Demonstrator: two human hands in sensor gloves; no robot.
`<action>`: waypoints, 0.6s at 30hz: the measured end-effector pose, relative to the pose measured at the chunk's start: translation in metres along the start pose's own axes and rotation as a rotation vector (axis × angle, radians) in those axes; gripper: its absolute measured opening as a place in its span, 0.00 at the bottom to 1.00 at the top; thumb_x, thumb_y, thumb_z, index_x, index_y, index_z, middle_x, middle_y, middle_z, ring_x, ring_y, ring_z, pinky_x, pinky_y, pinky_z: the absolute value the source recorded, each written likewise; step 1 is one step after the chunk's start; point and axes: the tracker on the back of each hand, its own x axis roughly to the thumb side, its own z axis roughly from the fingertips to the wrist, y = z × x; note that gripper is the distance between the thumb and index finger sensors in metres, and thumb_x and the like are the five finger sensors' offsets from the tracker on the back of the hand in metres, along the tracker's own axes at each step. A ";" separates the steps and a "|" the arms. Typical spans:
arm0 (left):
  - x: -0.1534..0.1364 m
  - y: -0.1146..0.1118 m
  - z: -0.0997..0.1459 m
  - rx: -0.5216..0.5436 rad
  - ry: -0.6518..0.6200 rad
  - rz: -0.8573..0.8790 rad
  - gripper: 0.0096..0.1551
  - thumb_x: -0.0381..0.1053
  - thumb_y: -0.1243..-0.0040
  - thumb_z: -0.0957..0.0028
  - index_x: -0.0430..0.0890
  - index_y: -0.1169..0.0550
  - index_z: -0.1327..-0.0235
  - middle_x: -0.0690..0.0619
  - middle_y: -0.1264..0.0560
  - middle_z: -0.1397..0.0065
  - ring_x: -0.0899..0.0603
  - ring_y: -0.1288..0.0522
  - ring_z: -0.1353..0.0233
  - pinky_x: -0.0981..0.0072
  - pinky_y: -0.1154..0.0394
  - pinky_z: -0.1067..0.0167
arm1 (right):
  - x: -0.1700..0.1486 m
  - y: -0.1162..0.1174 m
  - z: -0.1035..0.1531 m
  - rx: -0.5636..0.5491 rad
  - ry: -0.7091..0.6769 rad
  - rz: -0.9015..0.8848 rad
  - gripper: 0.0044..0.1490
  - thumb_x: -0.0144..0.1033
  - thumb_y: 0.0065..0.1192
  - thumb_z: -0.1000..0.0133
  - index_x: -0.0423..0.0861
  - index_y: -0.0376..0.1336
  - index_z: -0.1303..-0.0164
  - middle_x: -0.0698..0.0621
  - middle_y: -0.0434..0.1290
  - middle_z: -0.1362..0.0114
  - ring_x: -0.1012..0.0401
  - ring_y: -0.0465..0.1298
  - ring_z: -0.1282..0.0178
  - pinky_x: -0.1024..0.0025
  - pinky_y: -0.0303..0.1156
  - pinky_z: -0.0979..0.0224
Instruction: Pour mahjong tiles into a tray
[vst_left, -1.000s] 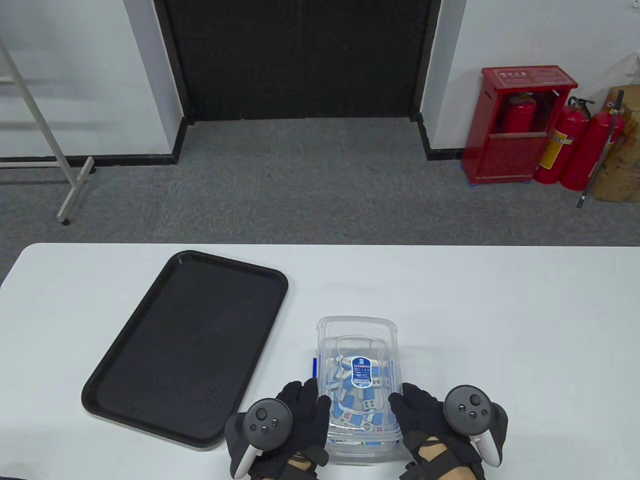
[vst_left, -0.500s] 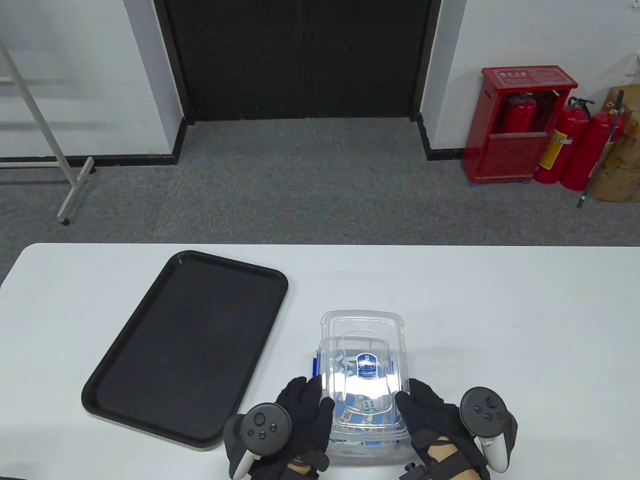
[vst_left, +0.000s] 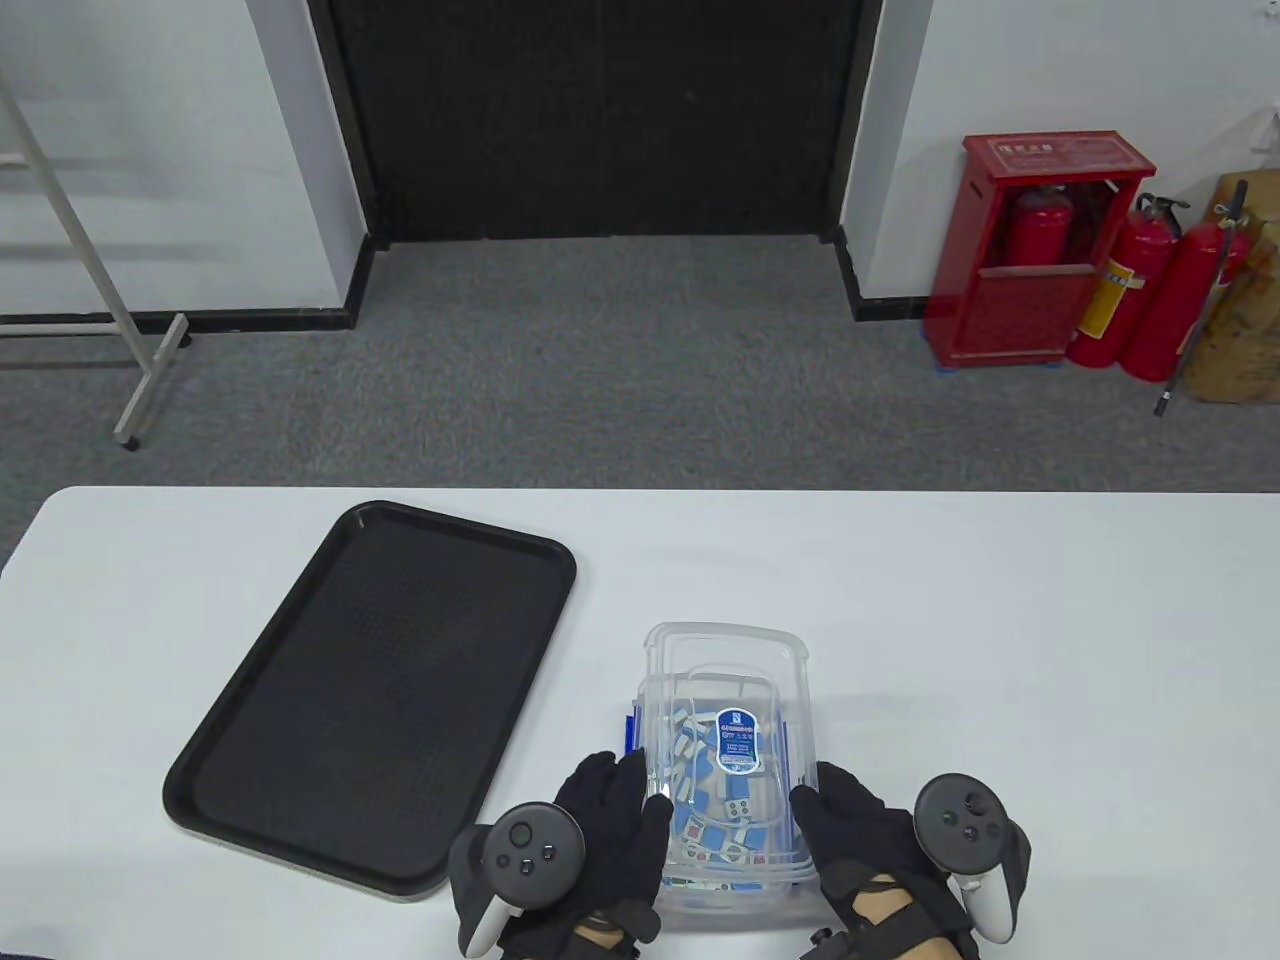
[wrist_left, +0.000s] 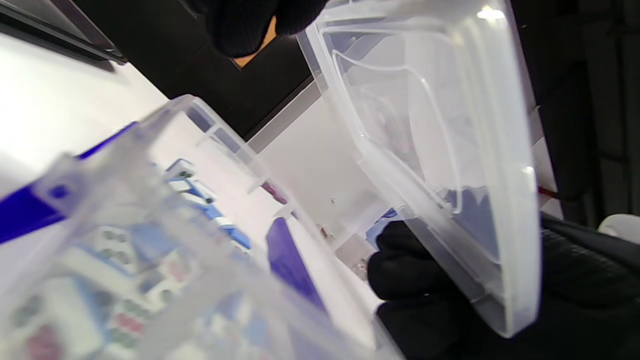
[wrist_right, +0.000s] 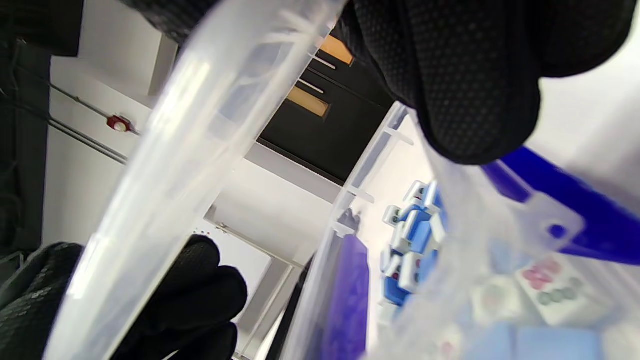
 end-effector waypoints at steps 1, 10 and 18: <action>0.004 0.001 -0.002 0.004 -0.007 -0.012 0.43 0.65 0.55 0.42 0.33 0.35 0.28 0.31 0.32 0.31 0.28 0.42 0.25 0.32 0.46 0.32 | 0.002 -0.002 0.000 -0.013 -0.015 0.004 0.45 0.47 0.57 0.49 0.22 0.56 0.40 0.25 0.70 0.47 0.40 0.80 0.61 0.35 0.70 0.50; 0.056 0.011 -0.037 -0.048 0.006 -0.084 0.44 0.64 0.55 0.41 0.31 0.32 0.29 0.28 0.32 0.32 0.26 0.42 0.25 0.30 0.47 0.33 | 0.021 -0.041 -0.009 -0.143 -0.063 0.053 0.45 0.48 0.57 0.49 0.22 0.58 0.40 0.24 0.71 0.48 0.38 0.80 0.62 0.34 0.69 0.50; 0.098 -0.034 -0.063 -0.181 0.010 -0.129 0.44 0.64 0.55 0.41 0.30 0.33 0.28 0.27 0.32 0.31 0.25 0.44 0.25 0.30 0.48 0.33 | -0.001 -0.104 -0.001 -0.230 -0.009 0.042 0.44 0.48 0.56 0.49 0.23 0.62 0.41 0.23 0.72 0.49 0.36 0.79 0.63 0.32 0.68 0.50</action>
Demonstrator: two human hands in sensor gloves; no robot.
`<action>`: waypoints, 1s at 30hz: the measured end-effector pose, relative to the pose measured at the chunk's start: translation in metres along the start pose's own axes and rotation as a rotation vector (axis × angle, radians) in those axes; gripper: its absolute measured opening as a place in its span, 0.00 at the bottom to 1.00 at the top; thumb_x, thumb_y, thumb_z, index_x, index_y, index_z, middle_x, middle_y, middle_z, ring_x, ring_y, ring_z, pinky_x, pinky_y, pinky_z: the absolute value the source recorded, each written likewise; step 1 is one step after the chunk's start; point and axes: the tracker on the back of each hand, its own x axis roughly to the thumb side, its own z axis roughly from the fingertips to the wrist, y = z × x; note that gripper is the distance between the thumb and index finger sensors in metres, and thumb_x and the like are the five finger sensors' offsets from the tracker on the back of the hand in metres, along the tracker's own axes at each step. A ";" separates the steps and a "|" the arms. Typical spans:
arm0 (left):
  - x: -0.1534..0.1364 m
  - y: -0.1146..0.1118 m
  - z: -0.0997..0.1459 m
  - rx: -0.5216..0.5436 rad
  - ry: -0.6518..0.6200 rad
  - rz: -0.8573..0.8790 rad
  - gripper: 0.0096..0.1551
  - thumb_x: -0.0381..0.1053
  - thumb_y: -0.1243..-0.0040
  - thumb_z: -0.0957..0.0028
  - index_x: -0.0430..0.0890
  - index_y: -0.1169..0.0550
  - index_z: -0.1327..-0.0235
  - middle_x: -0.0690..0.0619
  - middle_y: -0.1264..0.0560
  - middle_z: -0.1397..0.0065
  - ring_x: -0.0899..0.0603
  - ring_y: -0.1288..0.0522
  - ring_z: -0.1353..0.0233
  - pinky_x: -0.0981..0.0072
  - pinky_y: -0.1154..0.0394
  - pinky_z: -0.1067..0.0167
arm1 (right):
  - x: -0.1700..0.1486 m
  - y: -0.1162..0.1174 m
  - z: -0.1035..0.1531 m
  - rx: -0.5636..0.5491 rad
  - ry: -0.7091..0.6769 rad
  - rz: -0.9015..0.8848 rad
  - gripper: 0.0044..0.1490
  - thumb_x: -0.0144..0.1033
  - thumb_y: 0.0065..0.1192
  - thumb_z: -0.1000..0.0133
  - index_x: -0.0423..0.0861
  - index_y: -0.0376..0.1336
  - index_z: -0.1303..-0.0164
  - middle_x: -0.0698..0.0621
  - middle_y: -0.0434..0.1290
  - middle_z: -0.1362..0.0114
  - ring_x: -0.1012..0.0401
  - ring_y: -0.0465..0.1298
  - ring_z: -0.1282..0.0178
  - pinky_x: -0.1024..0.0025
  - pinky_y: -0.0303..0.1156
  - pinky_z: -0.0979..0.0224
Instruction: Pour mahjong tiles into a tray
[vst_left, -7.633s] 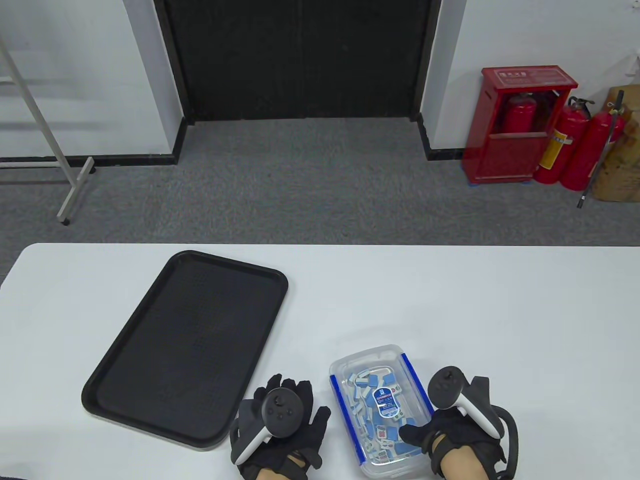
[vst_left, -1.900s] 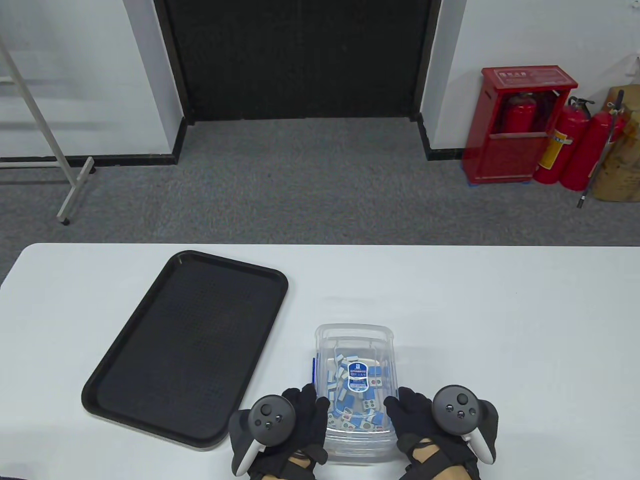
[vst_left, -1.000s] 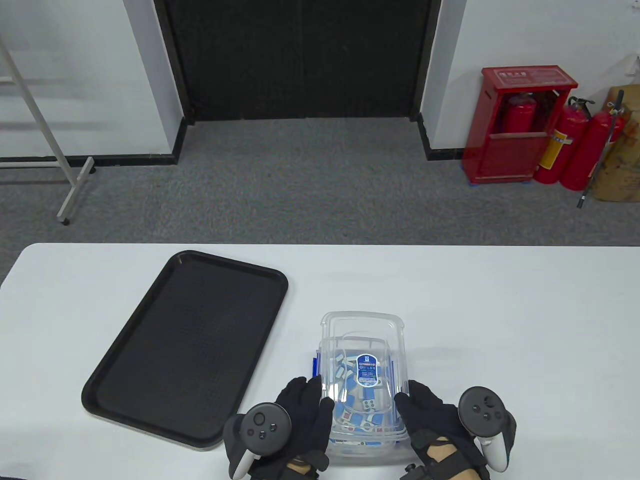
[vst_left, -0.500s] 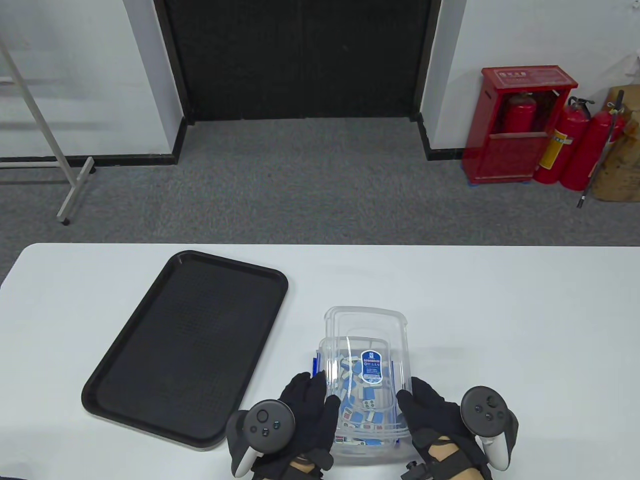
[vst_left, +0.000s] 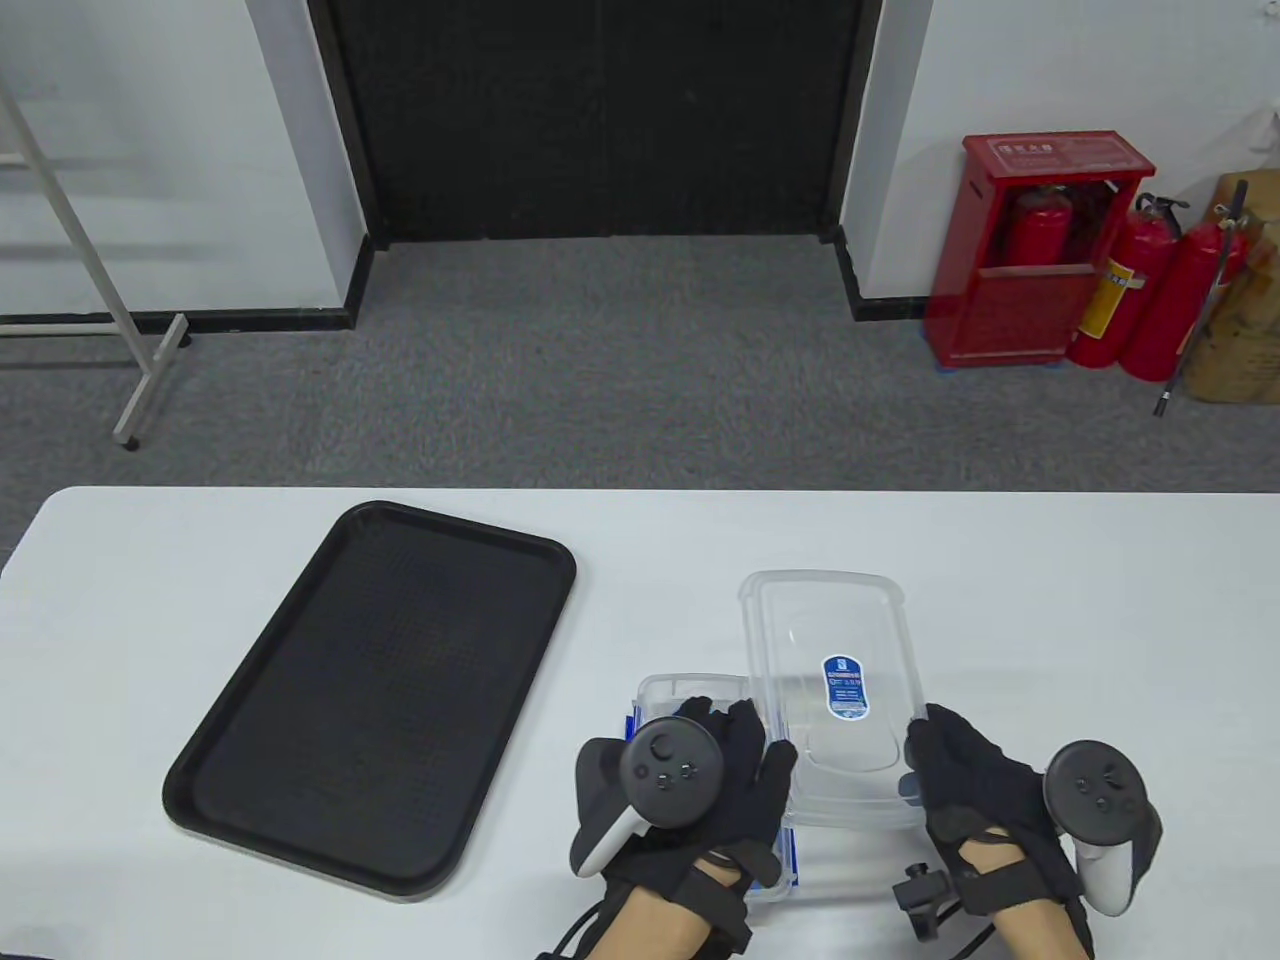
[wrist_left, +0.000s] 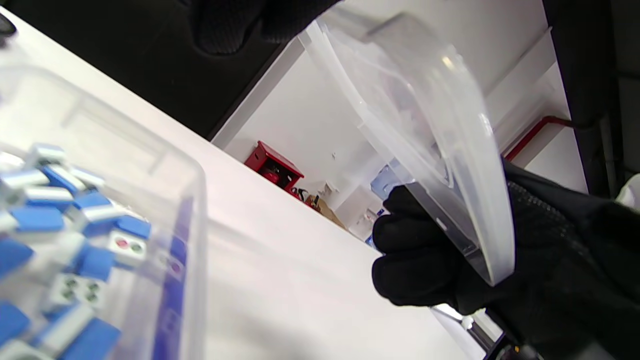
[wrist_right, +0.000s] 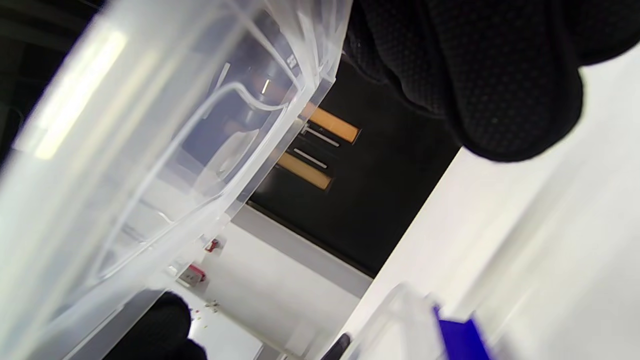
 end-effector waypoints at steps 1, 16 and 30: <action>0.005 -0.011 -0.005 -0.022 -0.002 -0.012 0.44 0.64 0.55 0.41 0.30 0.33 0.28 0.26 0.33 0.30 0.26 0.46 0.23 0.31 0.49 0.32 | -0.007 -0.009 0.002 -0.014 0.015 0.013 0.43 0.48 0.56 0.49 0.23 0.62 0.41 0.23 0.72 0.48 0.36 0.79 0.63 0.32 0.68 0.50; 0.016 -0.115 -0.056 -0.291 0.236 -0.218 0.43 0.63 0.59 0.41 0.36 0.35 0.22 0.34 0.39 0.19 0.39 0.61 0.15 0.41 0.60 0.25 | -0.088 -0.035 0.002 0.017 0.320 0.127 0.45 0.47 0.57 0.49 0.20 0.60 0.41 0.19 0.70 0.51 0.36 0.77 0.68 0.33 0.68 0.56; 0.012 -0.153 -0.056 -0.473 0.342 -0.540 0.42 0.68 0.64 0.42 0.47 0.34 0.19 0.44 0.39 0.15 0.41 0.65 0.14 0.41 0.76 0.31 | -0.095 -0.021 0.000 0.090 0.417 0.315 0.45 0.47 0.57 0.50 0.21 0.60 0.40 0.19 0.69 0.49 0.34 0.76 0.65 0.31 0.66 0.53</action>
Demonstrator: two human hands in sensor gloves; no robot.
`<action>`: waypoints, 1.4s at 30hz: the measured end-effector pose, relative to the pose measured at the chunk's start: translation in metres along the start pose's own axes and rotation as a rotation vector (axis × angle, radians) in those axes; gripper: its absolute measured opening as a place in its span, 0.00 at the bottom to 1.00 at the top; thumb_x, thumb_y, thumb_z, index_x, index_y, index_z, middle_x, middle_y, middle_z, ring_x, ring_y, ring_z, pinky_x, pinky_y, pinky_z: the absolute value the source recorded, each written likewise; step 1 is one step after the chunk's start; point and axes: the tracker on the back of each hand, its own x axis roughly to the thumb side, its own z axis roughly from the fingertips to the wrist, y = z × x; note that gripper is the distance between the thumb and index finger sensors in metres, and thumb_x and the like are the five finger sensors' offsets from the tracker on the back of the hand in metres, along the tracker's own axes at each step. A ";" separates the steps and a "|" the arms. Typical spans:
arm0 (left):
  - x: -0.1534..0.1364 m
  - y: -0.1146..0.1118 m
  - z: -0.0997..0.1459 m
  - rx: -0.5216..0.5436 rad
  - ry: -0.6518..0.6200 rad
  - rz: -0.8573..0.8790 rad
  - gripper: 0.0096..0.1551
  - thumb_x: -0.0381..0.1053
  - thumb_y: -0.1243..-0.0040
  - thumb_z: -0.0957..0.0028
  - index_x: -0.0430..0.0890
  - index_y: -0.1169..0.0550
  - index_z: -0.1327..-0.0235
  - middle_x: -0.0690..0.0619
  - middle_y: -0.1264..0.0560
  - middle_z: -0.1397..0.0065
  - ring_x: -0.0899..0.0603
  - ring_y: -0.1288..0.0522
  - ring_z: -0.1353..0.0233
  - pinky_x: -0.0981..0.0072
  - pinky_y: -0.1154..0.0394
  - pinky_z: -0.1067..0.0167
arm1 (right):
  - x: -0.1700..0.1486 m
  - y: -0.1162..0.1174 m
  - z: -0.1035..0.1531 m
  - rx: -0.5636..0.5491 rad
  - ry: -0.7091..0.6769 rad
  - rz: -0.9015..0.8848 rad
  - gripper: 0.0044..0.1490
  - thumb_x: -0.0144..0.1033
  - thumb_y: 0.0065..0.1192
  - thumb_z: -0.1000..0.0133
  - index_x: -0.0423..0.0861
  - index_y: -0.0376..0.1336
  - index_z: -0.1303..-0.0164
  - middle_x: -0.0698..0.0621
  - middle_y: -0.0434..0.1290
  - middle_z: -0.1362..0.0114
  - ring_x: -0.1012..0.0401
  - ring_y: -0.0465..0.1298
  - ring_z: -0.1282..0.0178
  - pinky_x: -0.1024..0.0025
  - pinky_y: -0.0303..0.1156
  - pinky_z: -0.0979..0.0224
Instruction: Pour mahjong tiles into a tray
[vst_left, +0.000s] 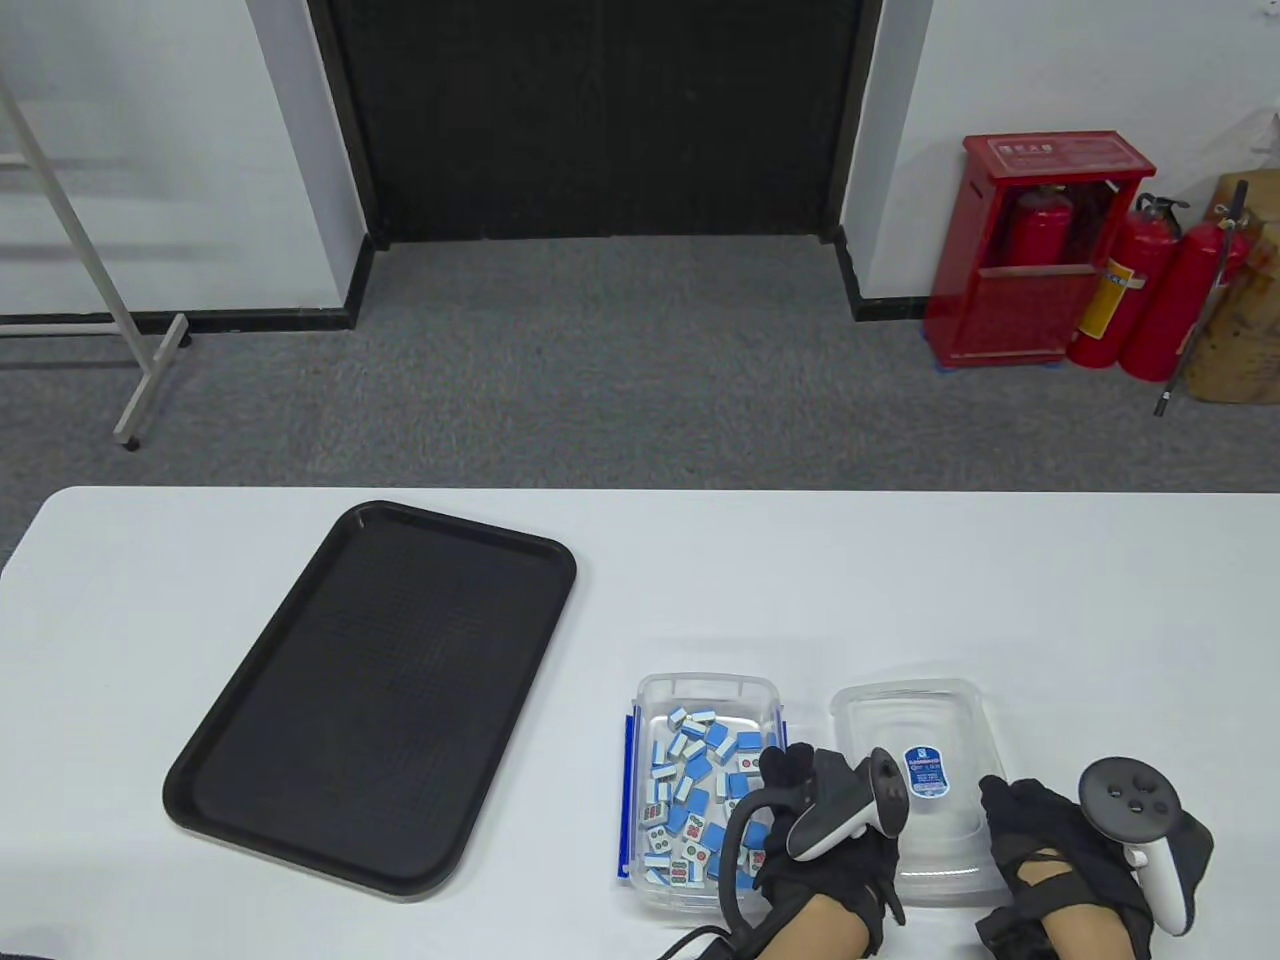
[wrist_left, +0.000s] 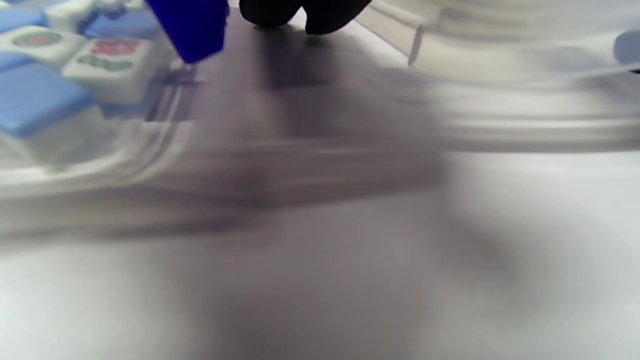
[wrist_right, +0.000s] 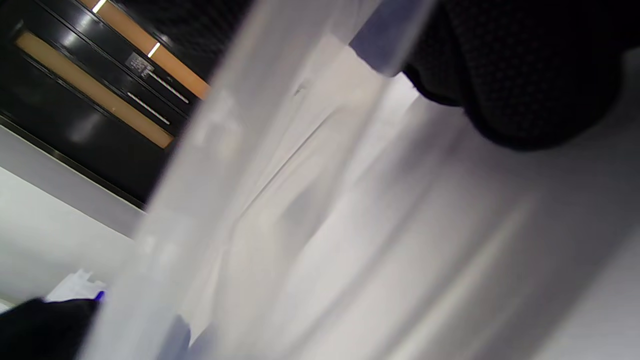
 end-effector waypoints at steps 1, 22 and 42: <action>0.000 0.000 0.000 0.000 -0.002 -0.003 0.42 0.68 0.64 0.42 0.48 0.34 0.20 0.44 0.39 0.15 0.41 0.65 0.14 0.41 0.76 0.31 | 0.000 0.001 0.000 0.013 0.019 0.027 0.45 0.47 0.57 0.50 0.22 0.61 0.38 0.19 0.68 0.47 0.33 0.75 0.63 0.30 0.64 0.51; 0.006 0.001 0.016 0.118 -0.125 -0.034 0.42 0.69 0.62 0.43 0.49 0.36 0.19 0.40 0.41 0.17 0.38 0.58 0.15 0.38 0.67 0.29 | 0.016 0.003 0.005 -0.059 -0.063 0.145 0.43 0.48 0.56 0.50 0.27 0.63 0.37 0.21 0.64 0.38 0.32 0.72 0.51 0.28 0.59 0.41; -0.176 0.071 0.102 0.432 -0.127 0.521 0.45 0.67 0.58 0.42 0.45 0.50 0.18 0.32 0.48 0.18 0.22 0.58 0.21 0.29 0.65 0.36 | 0.076 0.022 0.039 -0.105 -0.470 0.198 0.43 0.39 0.56 0.49 0.37 0.49 0.26 0.31 0.48 0.21 0.30 0.51 0.23 0.18 0.38 0.34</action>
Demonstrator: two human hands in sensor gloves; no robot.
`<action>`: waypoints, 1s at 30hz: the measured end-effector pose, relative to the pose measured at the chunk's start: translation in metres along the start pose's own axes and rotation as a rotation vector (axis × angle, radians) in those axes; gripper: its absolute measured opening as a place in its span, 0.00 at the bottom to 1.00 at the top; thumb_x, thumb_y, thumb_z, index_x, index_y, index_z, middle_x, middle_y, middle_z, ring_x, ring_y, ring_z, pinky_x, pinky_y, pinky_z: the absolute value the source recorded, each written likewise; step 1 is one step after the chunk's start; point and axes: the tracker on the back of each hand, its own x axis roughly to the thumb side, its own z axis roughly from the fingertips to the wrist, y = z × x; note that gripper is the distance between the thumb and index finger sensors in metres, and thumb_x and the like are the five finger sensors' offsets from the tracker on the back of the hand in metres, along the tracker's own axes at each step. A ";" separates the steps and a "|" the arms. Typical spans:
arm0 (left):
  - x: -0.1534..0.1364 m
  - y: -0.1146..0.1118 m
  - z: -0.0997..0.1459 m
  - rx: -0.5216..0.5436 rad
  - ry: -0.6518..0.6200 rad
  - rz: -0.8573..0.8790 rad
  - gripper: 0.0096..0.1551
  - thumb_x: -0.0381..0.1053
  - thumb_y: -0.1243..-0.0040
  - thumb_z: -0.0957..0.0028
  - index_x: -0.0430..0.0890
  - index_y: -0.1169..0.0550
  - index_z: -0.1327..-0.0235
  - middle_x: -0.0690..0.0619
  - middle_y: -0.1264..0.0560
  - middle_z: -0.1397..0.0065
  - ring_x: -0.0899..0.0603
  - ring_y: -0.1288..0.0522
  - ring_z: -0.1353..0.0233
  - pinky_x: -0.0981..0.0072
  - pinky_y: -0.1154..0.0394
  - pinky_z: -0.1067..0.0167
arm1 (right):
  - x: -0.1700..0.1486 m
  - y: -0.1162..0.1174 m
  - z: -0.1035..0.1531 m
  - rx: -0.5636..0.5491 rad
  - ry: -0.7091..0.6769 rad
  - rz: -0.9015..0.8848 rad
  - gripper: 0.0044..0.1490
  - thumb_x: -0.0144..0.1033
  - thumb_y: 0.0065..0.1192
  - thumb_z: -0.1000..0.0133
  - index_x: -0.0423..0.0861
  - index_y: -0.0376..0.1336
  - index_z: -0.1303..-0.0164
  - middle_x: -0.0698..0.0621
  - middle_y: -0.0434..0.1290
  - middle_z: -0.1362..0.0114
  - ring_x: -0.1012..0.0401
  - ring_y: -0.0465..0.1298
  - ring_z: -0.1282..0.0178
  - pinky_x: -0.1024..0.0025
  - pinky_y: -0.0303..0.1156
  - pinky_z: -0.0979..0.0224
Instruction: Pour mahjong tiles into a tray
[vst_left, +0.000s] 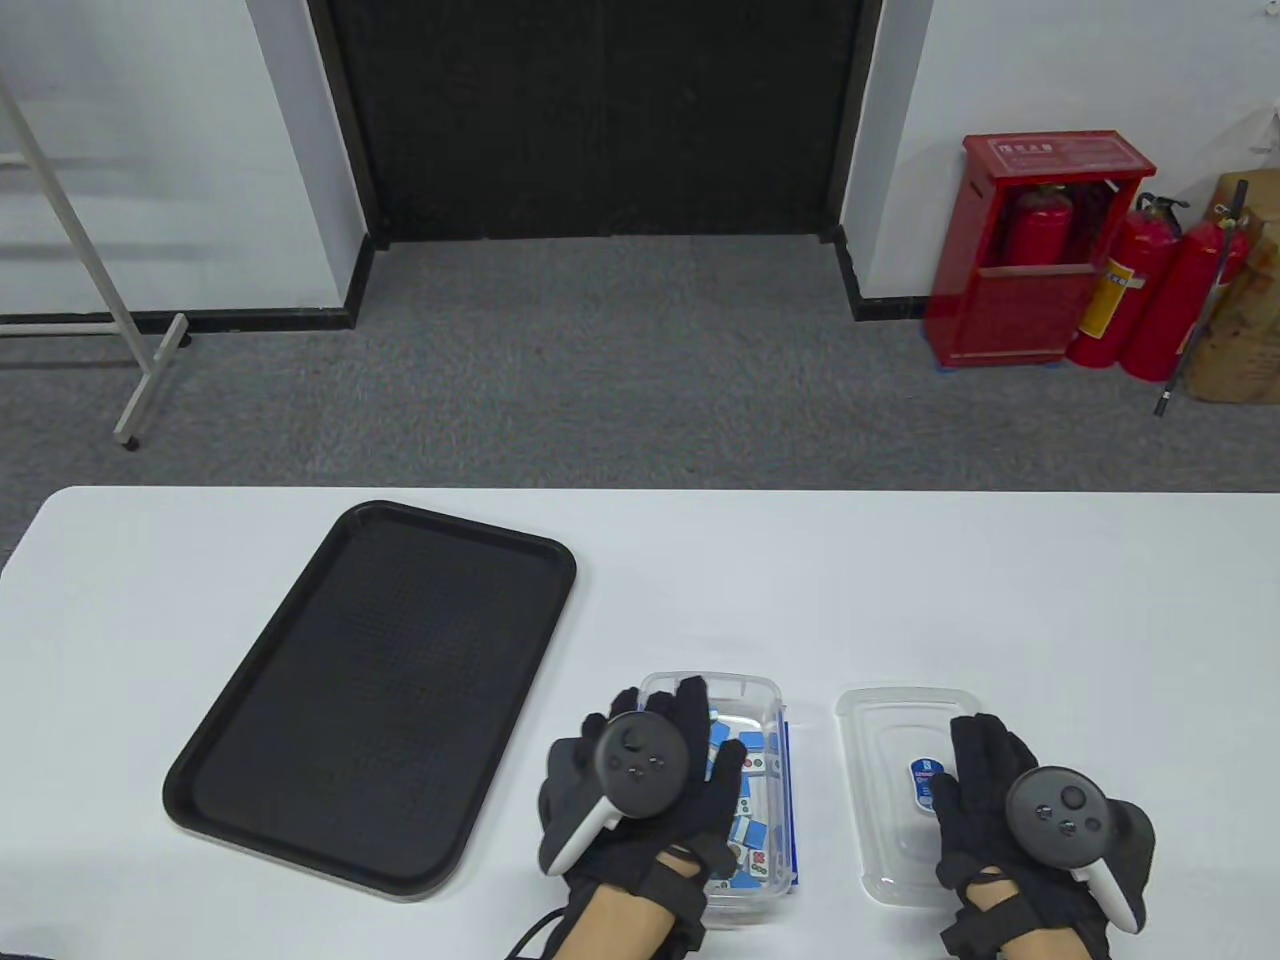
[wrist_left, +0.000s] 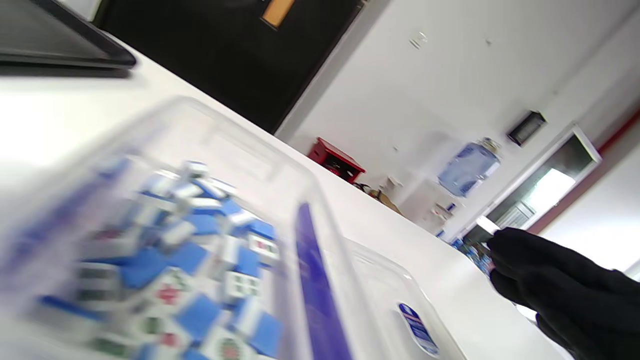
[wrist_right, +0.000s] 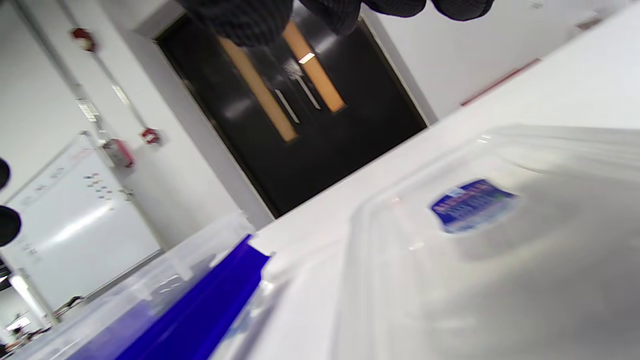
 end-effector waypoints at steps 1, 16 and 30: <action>-0.012 0.004 0.004 0.005 0.021 0.009 0.46 0.67 0.58 0.43 0.44 0.50 0.18 0.30 0.49 0.18 0.22 0.58 0.21 0.28 0.65 0.37 | 0.009 0.001 -0.001 -0.008 -0.039 0.021 0.42 0.37 0.56 0.50 0.36 0.49 0.27 0.31 0.48 0.21 0.30 0.52 0.23 0.18 0.38 0.34; -0.080 -0.040 0.009 -0.130 0.170 0.144 0.46 0.66 0.55 0.43 0.34 0.40 0.25 0.29 0.33 0.29 0.22 0.36 0.31 0.31 0.38 0.41 | 0.068 0.037 -0.003 -0.139 -0.257 -0.142 0.34 0.30 0.56 0.52 0.36 0.63 0.33 0.29 0.64 0.27 0.31 0.71 0.34 0.11 0.54 0.42; -0.084 -0.066 0.000 -0.262 0.295 0.141 0.47 0.67 0.49 0.43 0.32 0.37 0.28 0.34 0.23 0.42 0.32 0.18 0.54 0.48 0.23 0.63 | 0.046 0.043 -0.006 0.098 -0.019 0.074 0.64 0.81 0.49 0.55 0.49 0.41 0.20 0.37 0.45 0.14 0.31 0.53 0.18 0.13 0.42 0.36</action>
